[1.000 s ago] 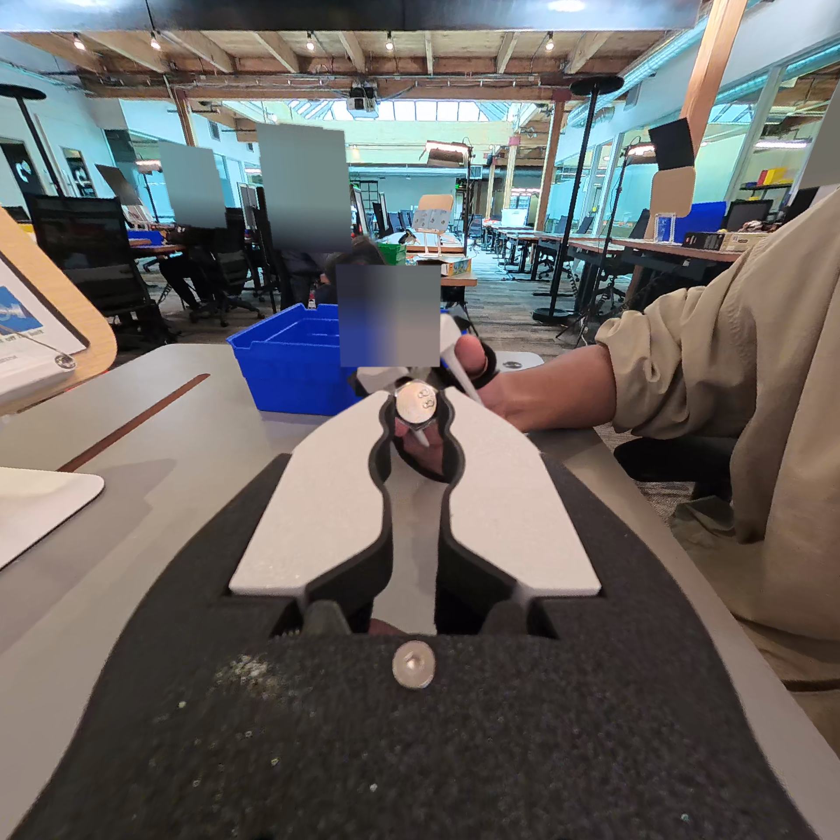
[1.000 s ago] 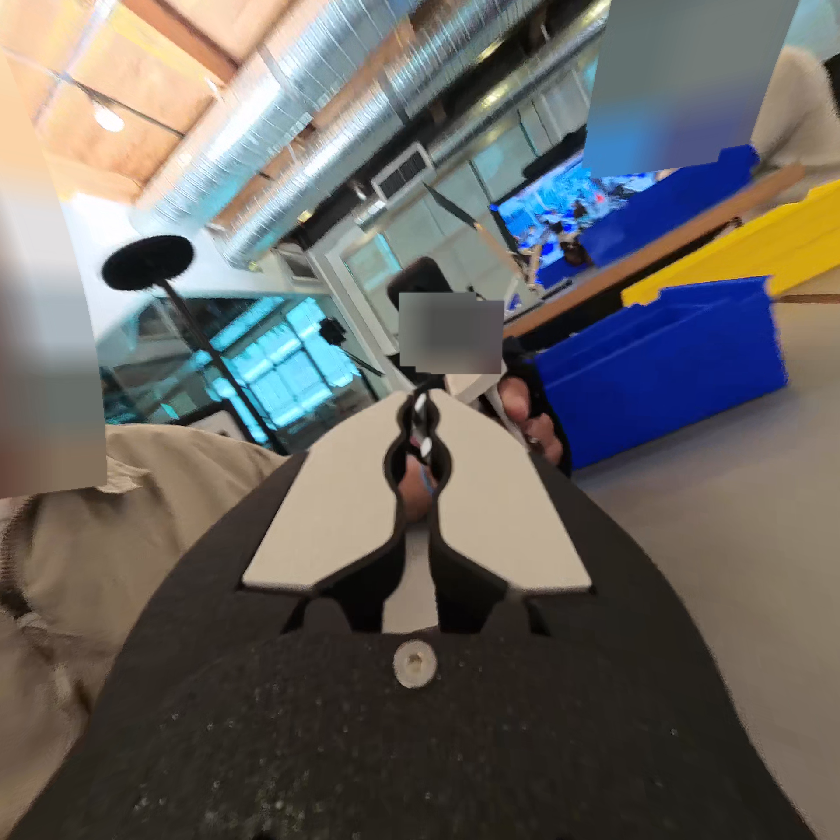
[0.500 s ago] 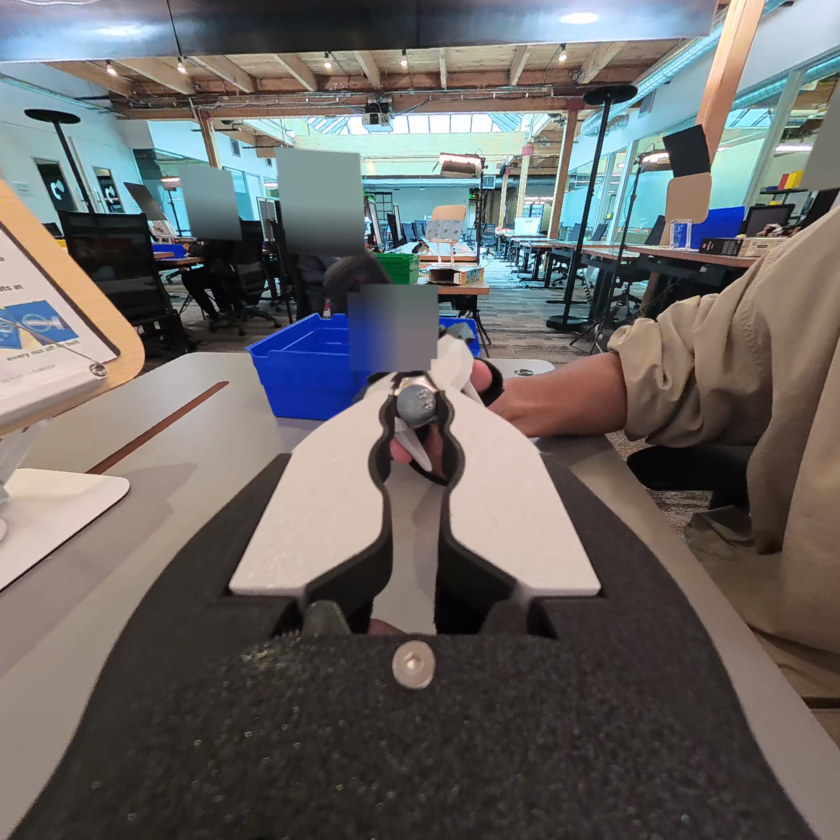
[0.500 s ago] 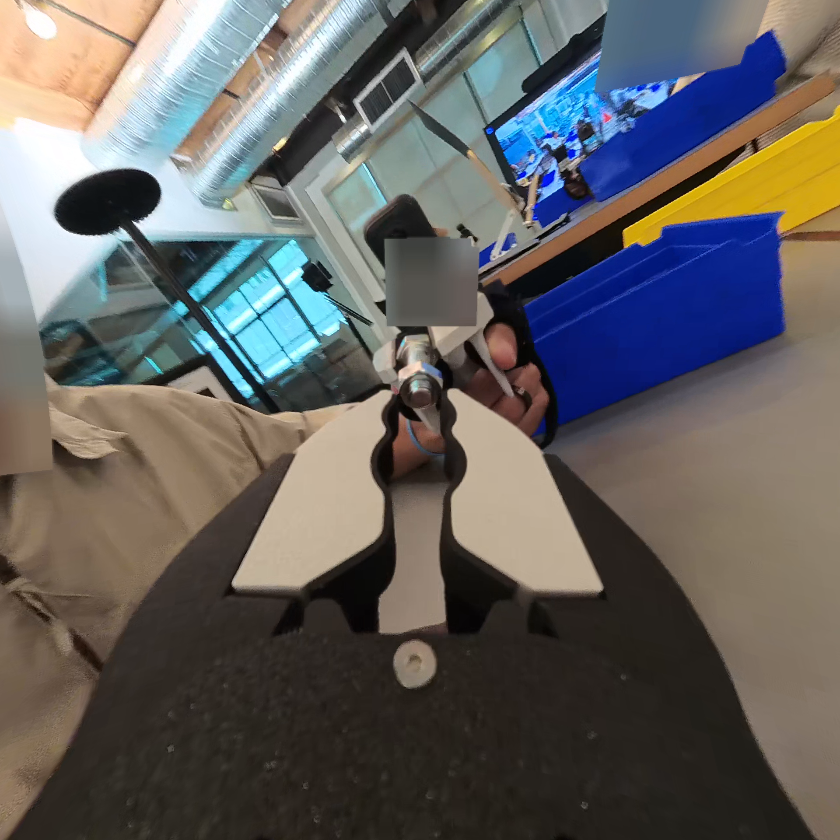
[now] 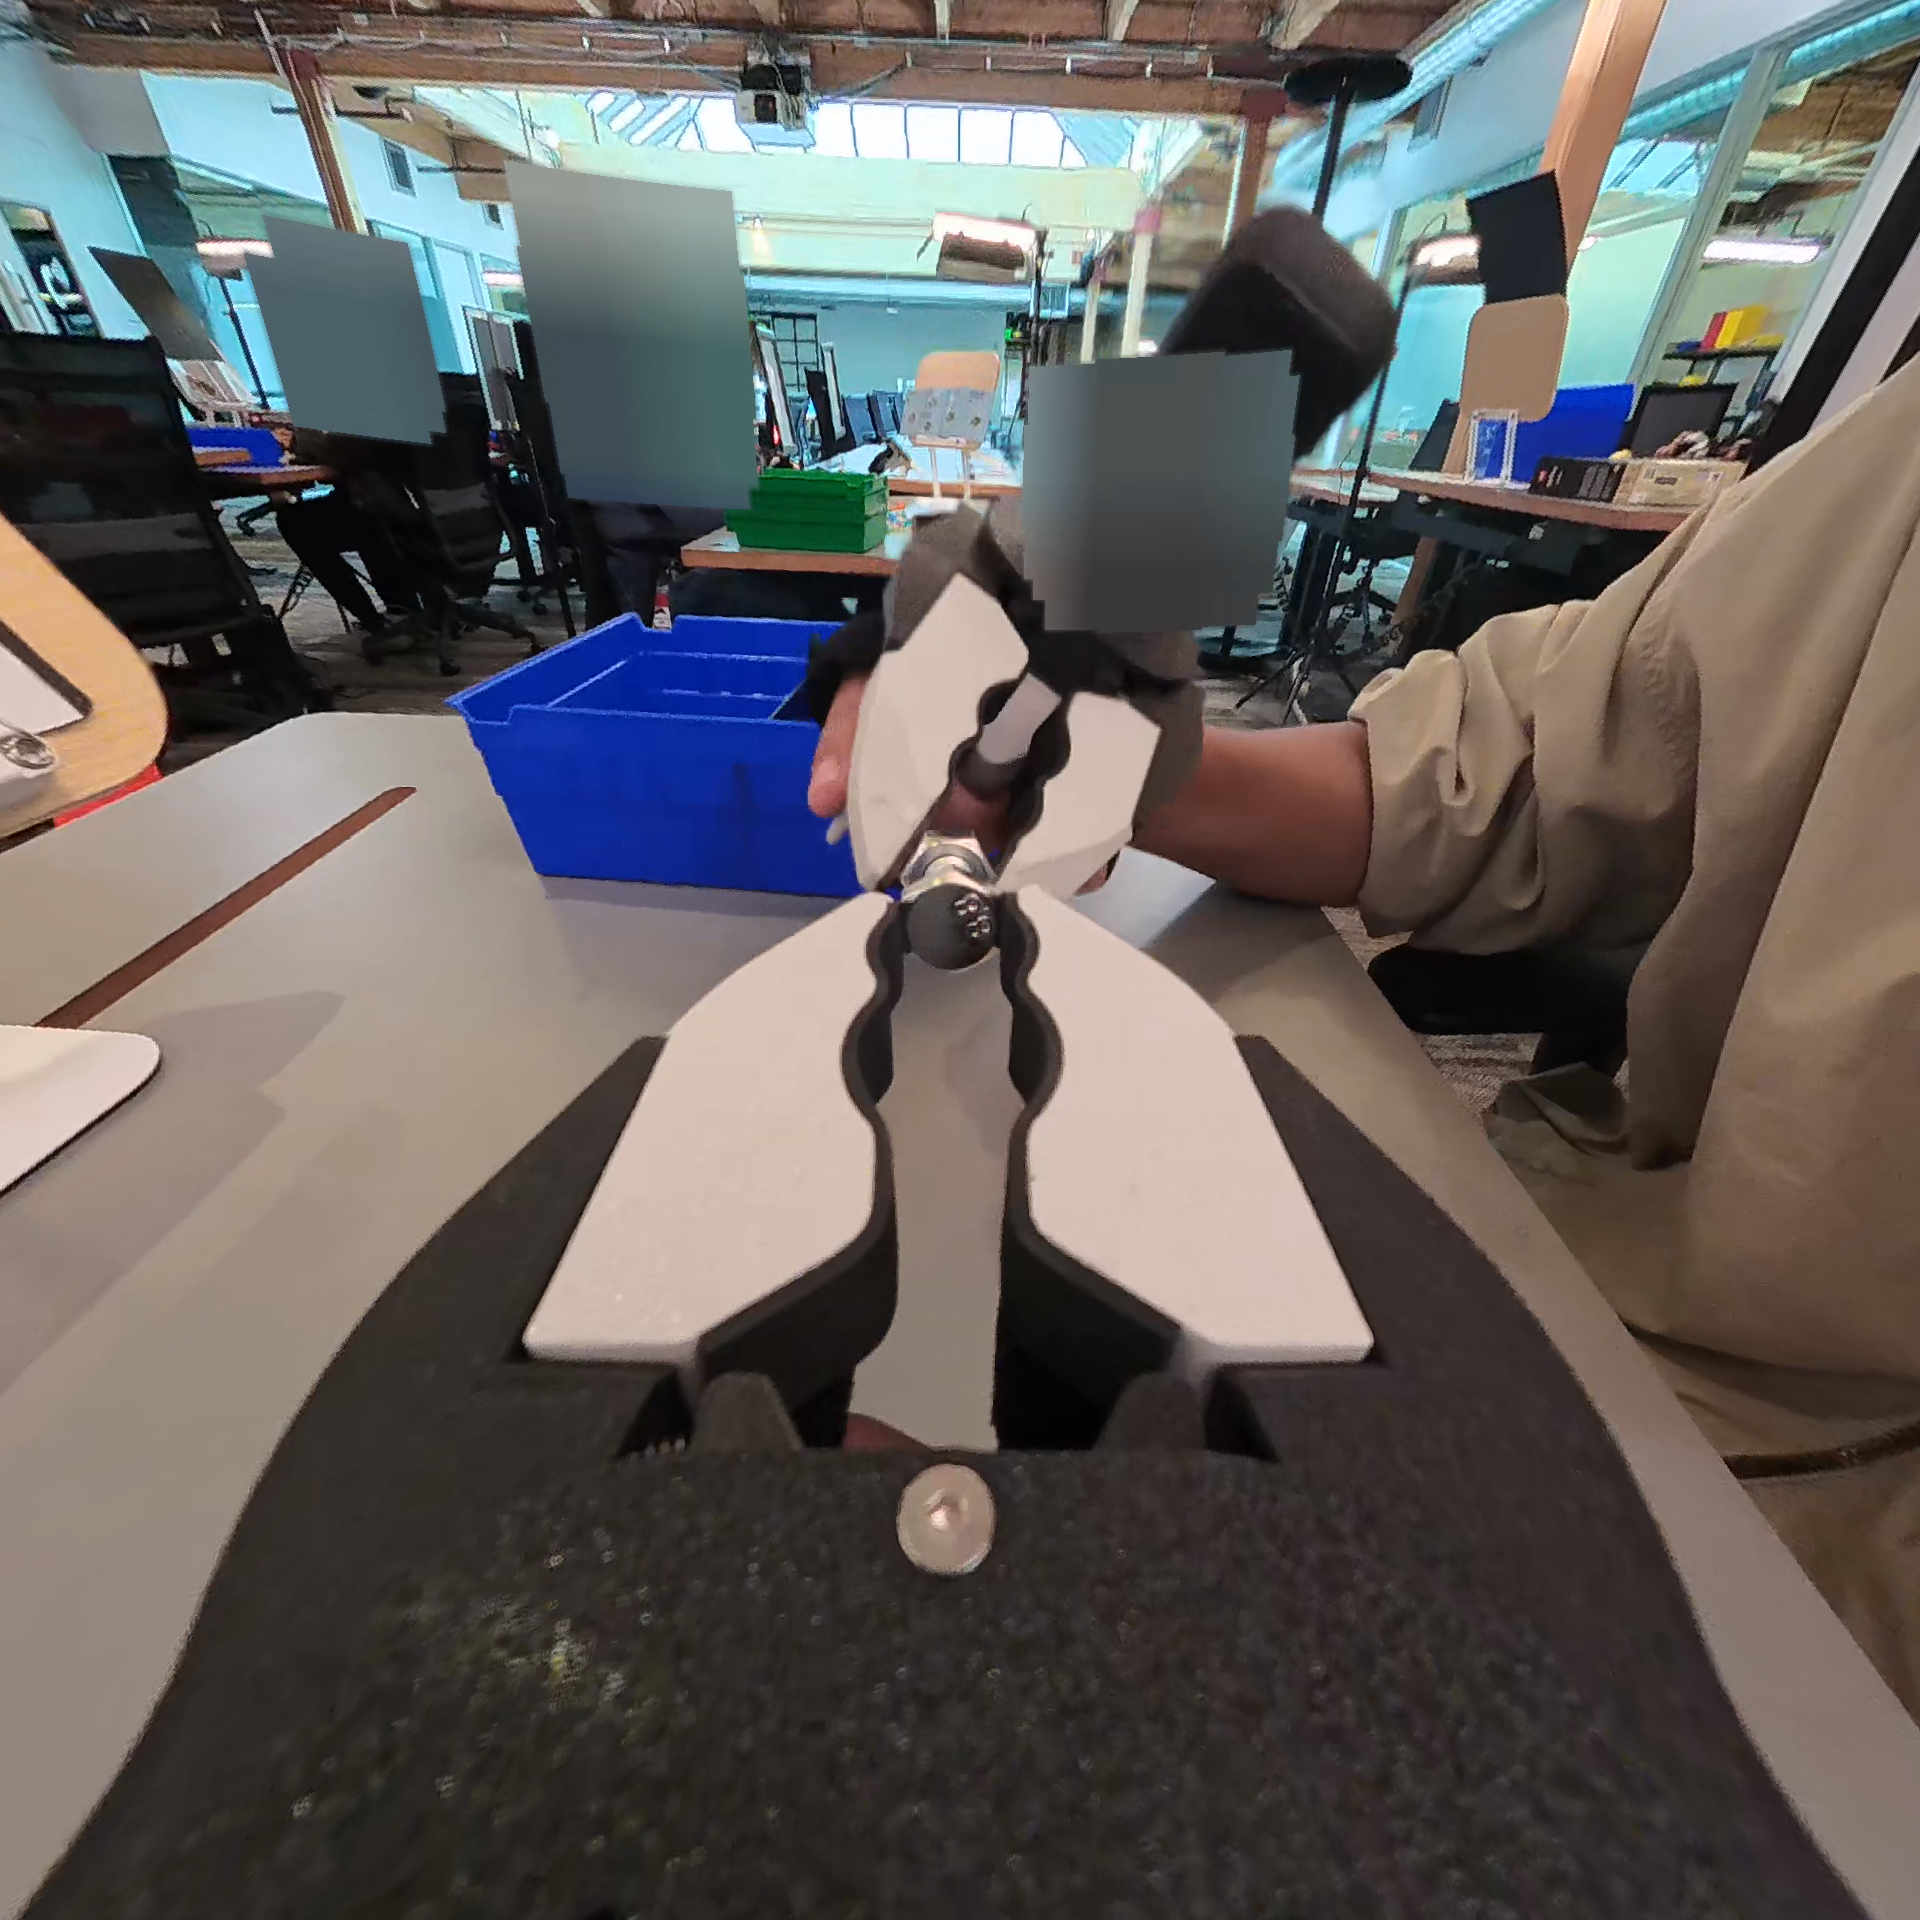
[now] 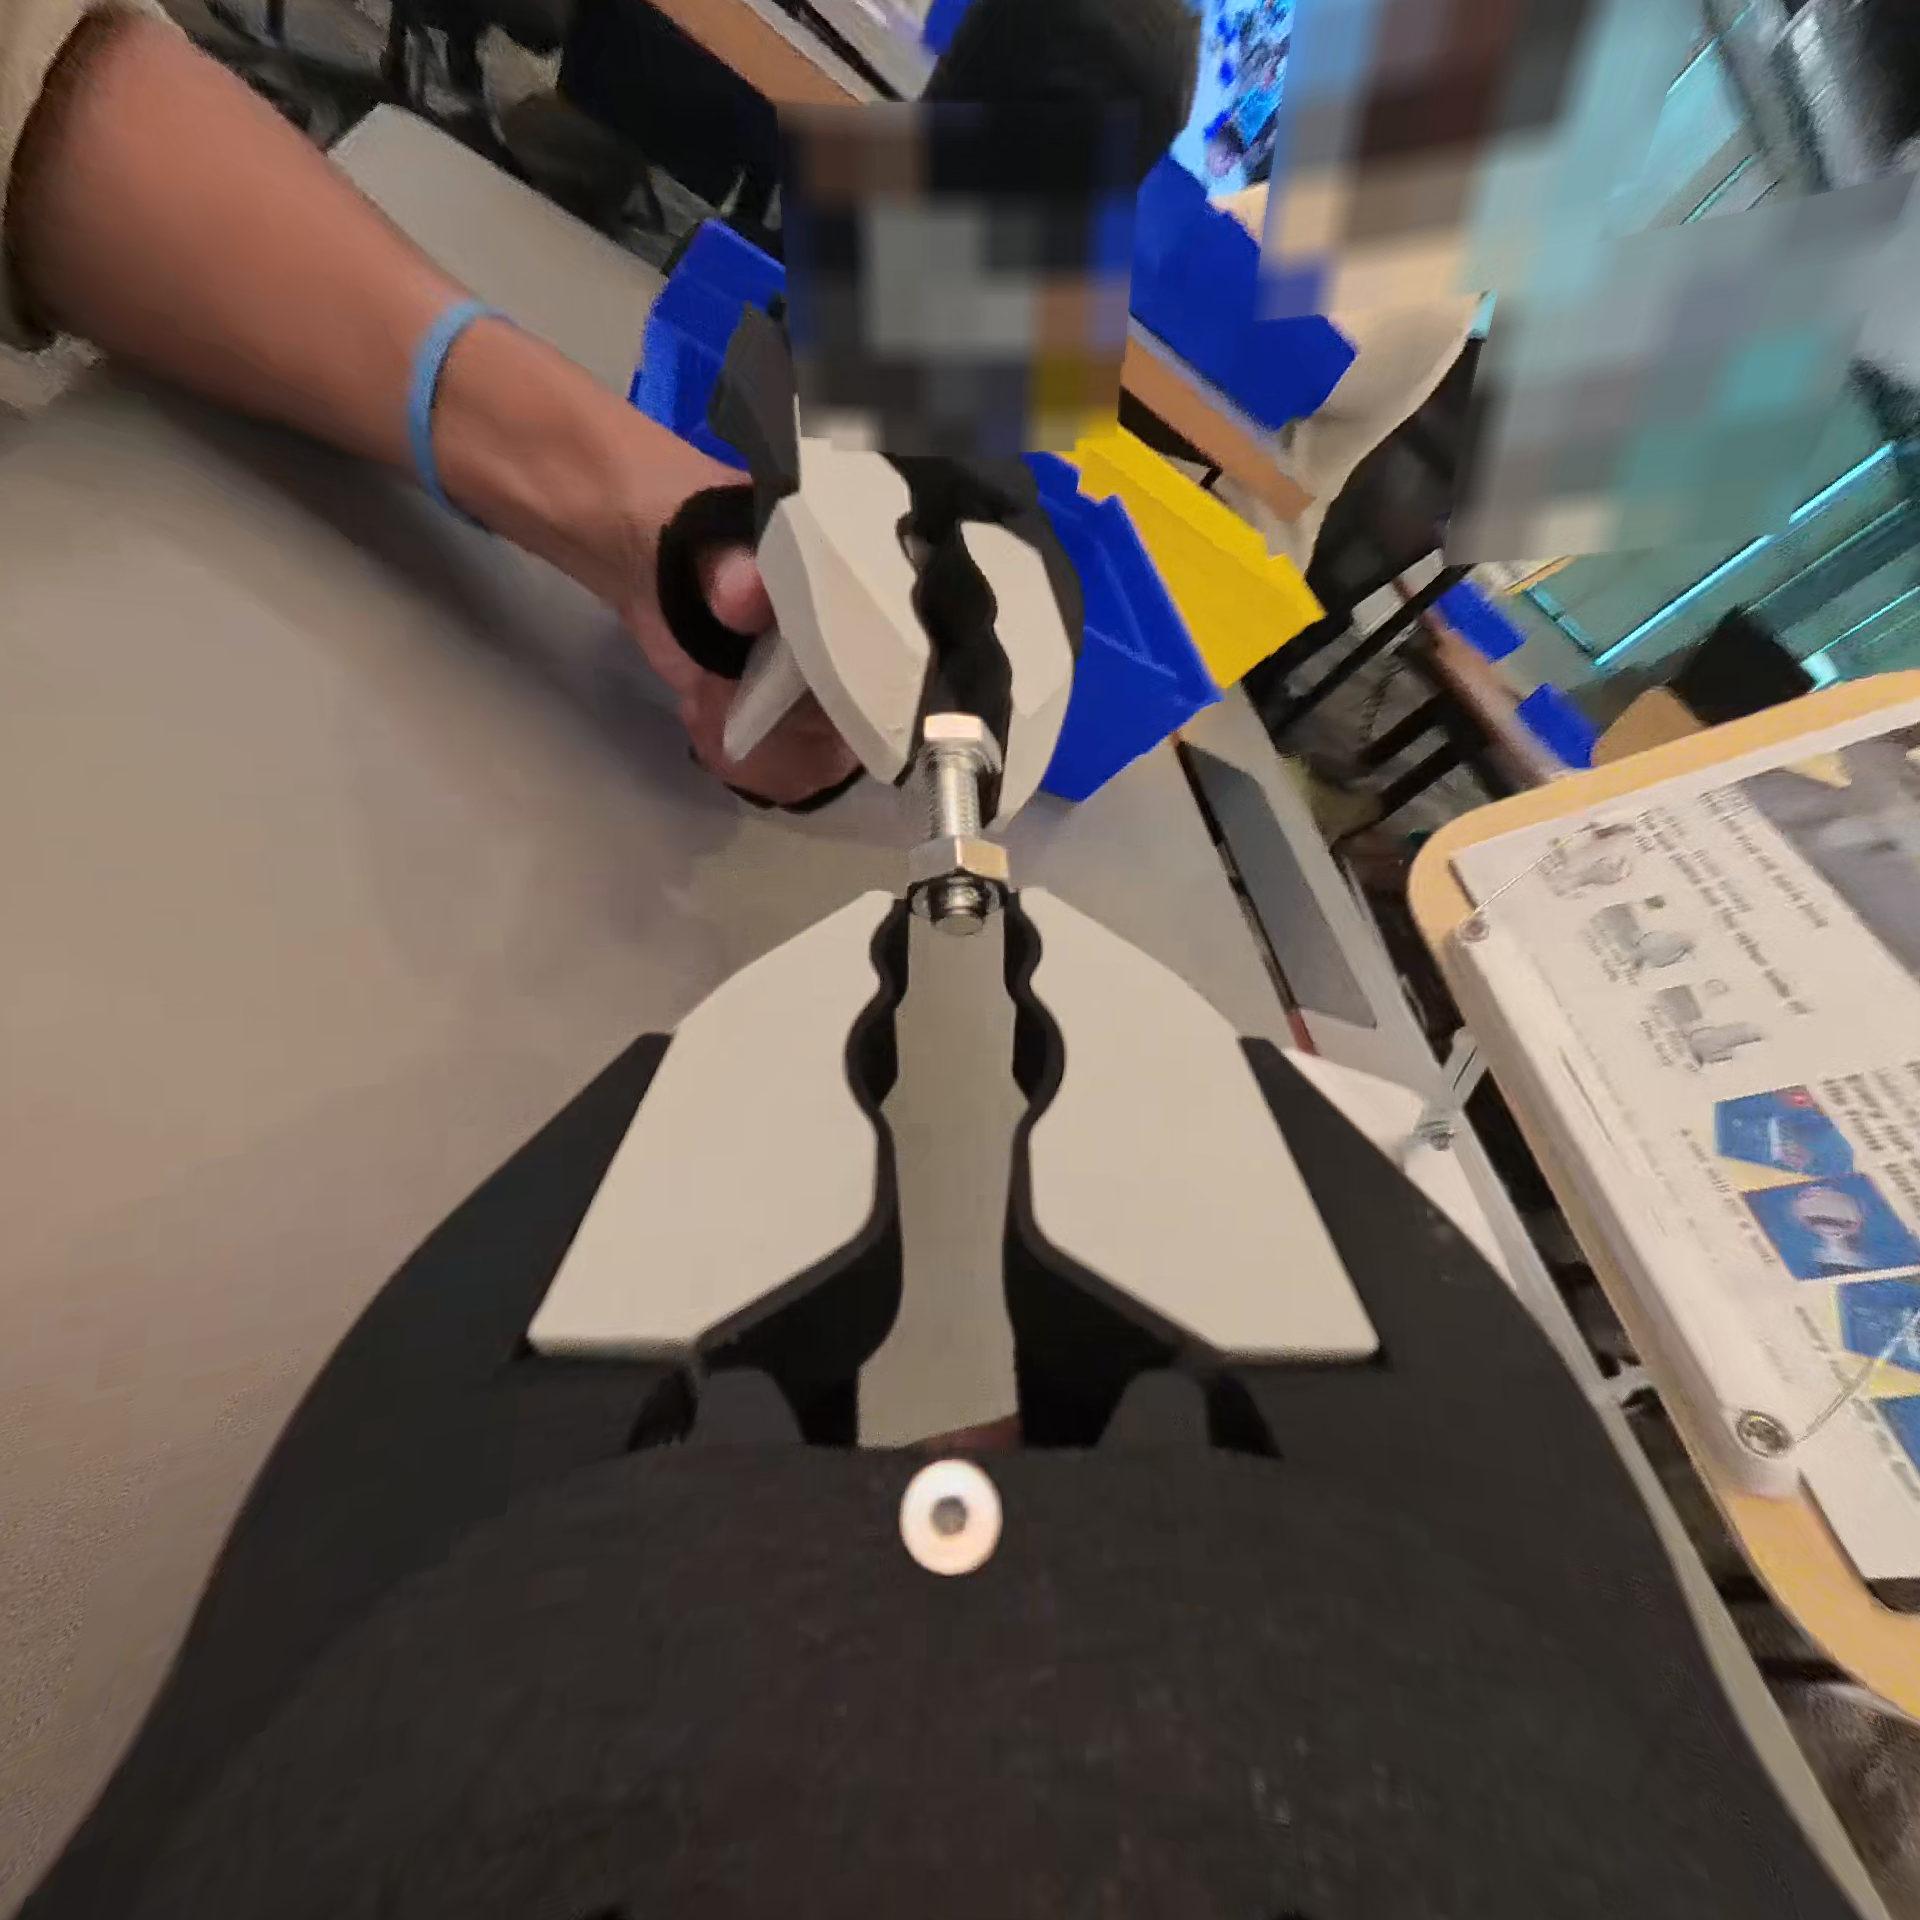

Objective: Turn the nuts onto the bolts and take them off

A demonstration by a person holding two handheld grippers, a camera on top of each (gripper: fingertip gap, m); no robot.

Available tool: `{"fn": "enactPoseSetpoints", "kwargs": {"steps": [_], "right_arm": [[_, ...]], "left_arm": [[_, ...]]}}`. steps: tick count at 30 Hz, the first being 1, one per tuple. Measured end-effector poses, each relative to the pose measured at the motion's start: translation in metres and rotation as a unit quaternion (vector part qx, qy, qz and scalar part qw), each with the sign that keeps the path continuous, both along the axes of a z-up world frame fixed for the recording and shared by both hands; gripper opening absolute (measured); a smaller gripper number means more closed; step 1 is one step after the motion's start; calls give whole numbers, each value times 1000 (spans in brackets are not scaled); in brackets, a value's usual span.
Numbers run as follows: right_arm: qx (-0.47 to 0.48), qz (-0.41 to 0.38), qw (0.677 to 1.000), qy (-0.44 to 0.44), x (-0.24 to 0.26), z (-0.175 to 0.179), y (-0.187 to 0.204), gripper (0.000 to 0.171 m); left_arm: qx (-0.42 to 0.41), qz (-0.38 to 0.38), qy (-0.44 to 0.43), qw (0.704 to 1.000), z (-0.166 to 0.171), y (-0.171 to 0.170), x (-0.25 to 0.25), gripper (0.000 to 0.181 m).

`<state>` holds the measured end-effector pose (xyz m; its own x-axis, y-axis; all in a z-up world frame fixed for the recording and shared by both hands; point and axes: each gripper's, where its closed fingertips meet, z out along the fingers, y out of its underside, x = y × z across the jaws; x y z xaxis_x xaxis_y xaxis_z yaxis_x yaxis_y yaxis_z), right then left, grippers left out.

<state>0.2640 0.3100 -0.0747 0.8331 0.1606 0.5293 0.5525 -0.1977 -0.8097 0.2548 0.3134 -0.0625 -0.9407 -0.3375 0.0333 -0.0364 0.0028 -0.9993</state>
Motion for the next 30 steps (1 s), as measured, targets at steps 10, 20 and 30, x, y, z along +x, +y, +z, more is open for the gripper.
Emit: {"fn": "enactPoseSetpoints", "kwargs": {"steps": [10,20,30], "right_arm": [[-12,188,813,552,-23,16,5,36],[6,209,705,678,-17,22,12,18],[4,81,973,216,-12,9,0,17]], "left_arm": [[-37,19,-40,998,22,13,-1,17],[6,39,-62,997,12,11,1,17],[-48,-38,43,997,-1,-3,-6,17]]}}
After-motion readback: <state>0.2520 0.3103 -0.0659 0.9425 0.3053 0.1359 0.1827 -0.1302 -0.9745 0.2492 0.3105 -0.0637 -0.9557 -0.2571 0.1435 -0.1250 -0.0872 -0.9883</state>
